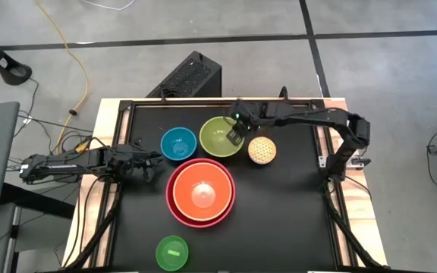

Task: Nest bowls inside each other
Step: Stack the light green bowl on top of the orange bowl

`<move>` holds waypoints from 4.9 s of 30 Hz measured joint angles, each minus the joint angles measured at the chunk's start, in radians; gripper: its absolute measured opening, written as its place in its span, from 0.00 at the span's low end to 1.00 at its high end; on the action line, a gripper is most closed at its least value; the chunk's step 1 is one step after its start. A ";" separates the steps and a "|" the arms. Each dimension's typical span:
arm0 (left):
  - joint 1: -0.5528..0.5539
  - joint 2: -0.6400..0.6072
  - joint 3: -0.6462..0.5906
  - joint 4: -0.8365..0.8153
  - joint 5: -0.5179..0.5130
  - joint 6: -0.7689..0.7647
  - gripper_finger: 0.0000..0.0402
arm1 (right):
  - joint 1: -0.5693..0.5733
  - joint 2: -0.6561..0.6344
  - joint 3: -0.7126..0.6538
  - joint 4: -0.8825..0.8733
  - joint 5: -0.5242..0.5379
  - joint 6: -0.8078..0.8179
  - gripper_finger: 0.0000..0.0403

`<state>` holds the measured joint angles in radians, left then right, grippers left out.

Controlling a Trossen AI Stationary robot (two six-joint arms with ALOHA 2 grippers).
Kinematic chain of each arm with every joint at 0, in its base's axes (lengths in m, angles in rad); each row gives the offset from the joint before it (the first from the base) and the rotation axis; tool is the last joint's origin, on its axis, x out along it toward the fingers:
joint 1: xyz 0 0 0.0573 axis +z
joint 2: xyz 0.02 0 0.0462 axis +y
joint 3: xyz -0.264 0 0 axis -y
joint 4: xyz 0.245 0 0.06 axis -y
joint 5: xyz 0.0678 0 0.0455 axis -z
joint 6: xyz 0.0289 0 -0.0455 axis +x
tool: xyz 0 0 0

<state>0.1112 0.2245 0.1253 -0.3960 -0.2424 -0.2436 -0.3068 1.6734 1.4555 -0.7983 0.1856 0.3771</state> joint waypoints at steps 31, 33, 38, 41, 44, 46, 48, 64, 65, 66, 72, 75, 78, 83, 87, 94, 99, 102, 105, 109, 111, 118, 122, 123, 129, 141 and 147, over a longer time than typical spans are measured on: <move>0.000 0.000 0.000 0.000 0.000 0.000 0.22 | -0.162 0.017 -0.318 0.391 -0.138 -0.011 0.56; 0.000 0.000 0.000 0.000 0.000 0.000 0.22 | -0.156 0.017 -0.319 0.396 -0.140 -0.011 0.56; 0.000 0.000 0.000 0.000 0.000 0.000 0.22 | -0.146 0.016 -0.319 0.440 -0.142 -0.009 0.56; 0.000 0.000 0.000 0.000 0.000 0.000 0.22 | -0.139 0.016 -0.319 0.463 -0.157 -0.008 0.56; 0.000 0.000 0.000 0.000 0.000 0.000 0.22 | -0.126 0.016 -0.319 0.466 -0.162 0.007 0.56; 0.000 0.000 0.000 0.000 0.000 0.000 0.22 | -0.113 0.016 -0.319 0.465 -0.162 0.008 0.56; 0.000 0.000 0.000 0.000 0.000 0.000 0.22 | -0.097 0.019 -0.319 0.467 -0.162 0.014 0.56; 0.000 0.000 0.000 -0.001 0.001 0.000 0.22 | -0.055 0.131 -0.318 0.503 -0.157 0.036 0.26; 0.000 0.000 0.000 -0.001 0.002 0.000 0.22 | -0.056 0.131 -0.318 0.508 -0.156 0.040 0.20; 0.000 0.000 0.000 -0.001 0.001 0.000 0.22 | -0.057 0.127 -0.317 0.515 -0.161 0.043 0.15; 0.000 0.000 0.000 -0.001 0.001 0.000 0.22 | -0.066 0.077 -0.290 0.501 -0.160 0.028 0.06; 0.000 0.000 0.000 -0.001 0.001 0.000 0.22 | -0.077 0.023 -0.258 0.492 -0.139 0.011 0.06; 0.000 0.000 0.000 -0.001 0.000 0.000 0.22 | -0.077 -0.045 -0.215 0.474 -0.070 -0.012 0.04; 0.000 0.000 0.000 -0.001 0.001 0.000 0.22 | -0.041 -0.142 -0.194 0.508 0.013 -0.048 0.04; 0.000 0.000 0.000 -0.001 0.001 0.000 0.22 | 0.032 -0.196 -0.188 0.574 0.003 -0.031 0.05; 0.000 0.000 0.000 -0.001 0.000 0.000 0.22 | 0.245 -0.153 -0.191 0.684 -0.003 0.019 0.04; 0.000 0.000 0.000 0.000 0.000 0.000 0.22 | 0.376 -0.076 -0.191 0.774 -0.004 0.069 0.05; 0.000 0.000 0.000 0.000 0.000 0.000 0.22 | 0.419 -0.028 -0.190 0.809 -0.004 0.119 0.05; 0.000 0.000 0.000 0.000 0.000 0.000 0.22 | 0.439 0.029 -0.184 0.806 -0.004 0.170 0.05; 0.000 0.000 0.000 0.000 0.000 0.000 0.22 | 0.445 0.092 -0.155 0.775 -0.030 0.206 0.05; 0.000 0.000 0.000 0.000 0.000 0.000 0.22 | 0.442 0.112 -0.119 0.720 -0.051 0.217 0.05; 0.000 0.000 0.000 0.000 0.000 0.000 0.22 | 0.450 0.214 0.026 0.447 -0.063 0.227 0.05; 0.000 0.000 0.000 -0.001 0.000 0.000 0.22 | 0.458 0.265 0.104 0.337 -0.060 0.223 0.05; 0.000 0.000 0.000 0.000 0.000 0.000 0.22 | 0.458 0.278 0.113 0.315 -0.060 0.224 0.05; 0.000 0.000 0.000 -0.001 0.000 0.000 0.22 | 0.456 0.313 0.138 0.303 -0.056 0.207 0.06; 0.000 0.000 0.000 0.000 0.000 0.000 0.22 | 0.441 0.301 0.138 0.303 -0.056 0.199 0.23; 0.000 0.000 0.000 0.000 0.000 0.000 0.22 | 0.435 0.296 0.138 0.297 -0.071 0.192 0.30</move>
<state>0.1109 0.2244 0.1255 -0.3963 -0.2420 -0.2436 0.1280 1.9692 1.5932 -0.5012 0.1145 0.5695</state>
